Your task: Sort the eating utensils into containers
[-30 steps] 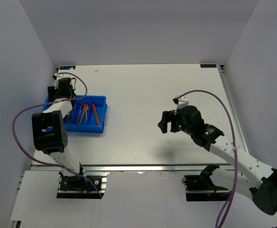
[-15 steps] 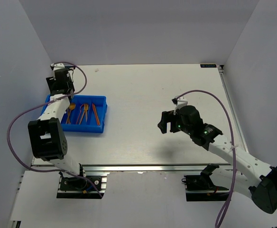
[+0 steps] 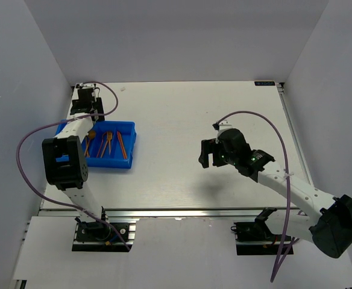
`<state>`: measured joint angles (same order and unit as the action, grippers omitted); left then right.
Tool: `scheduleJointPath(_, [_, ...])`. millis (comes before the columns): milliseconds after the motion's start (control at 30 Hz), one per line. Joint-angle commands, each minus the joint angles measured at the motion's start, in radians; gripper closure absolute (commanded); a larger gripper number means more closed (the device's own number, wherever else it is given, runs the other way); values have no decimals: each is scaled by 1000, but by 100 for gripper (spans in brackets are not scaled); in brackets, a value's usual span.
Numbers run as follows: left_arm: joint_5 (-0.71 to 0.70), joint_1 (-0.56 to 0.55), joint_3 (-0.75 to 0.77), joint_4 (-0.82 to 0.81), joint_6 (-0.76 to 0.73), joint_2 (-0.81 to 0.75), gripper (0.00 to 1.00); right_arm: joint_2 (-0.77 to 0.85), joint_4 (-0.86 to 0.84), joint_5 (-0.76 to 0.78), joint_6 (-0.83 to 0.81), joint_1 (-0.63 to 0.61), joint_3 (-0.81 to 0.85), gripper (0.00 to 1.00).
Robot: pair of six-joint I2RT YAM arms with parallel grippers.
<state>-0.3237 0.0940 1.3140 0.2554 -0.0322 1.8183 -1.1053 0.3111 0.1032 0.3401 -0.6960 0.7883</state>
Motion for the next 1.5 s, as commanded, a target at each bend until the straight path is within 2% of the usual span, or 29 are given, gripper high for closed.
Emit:
scheduleJointPath(0, [-8,15,4,-47,-34,-11,21,-19,43,13,28,-13,71,11])
scheduleJointPath(167, [11,33,86,-2,-22,70,35,-36,91,32,51,-28,112,11])
scheduleJointPath(400, [8,41,71,-15,-8,56,37,-44,118,56,46,-34,135,11])
scheduleJointPath(600, [-6,44,77,-18,0,67,46,-41,121,62,50,-49,132,11])
scheduleJointPath(767, [14,49,90,-18,18,70,58,-45,123,67,51,-54,132,11])
scheduleJointPath(833, [20,49,90,-21,21,65,68,-47,120,67,53,-56,134,11])
scheduleJointPath(900, [21,49,90,-24,23,59,69,-48,115,67,54,-60,131,11])
scheduleJointPath(933, [23,49,90,-28,23,56,74,-48,114,67,53,-60,129,11])
scheduleJointPath(1033, [17,49,91,-24,23,53,79,-51,109,69,53,-63,129,11])
scheduleJointPath(1067, [15,47,91,-24,23,52,89,-51,109,67,51,-65,127,11])
scheduleJointPath(1100, [0,49,91,-24,23,50,92,-51,109,69,51,-65,127,11])
scheduleJointPath(1467, [-115,49,99,-25,17,-5,97,-48,91,69,45,-66,104,11])
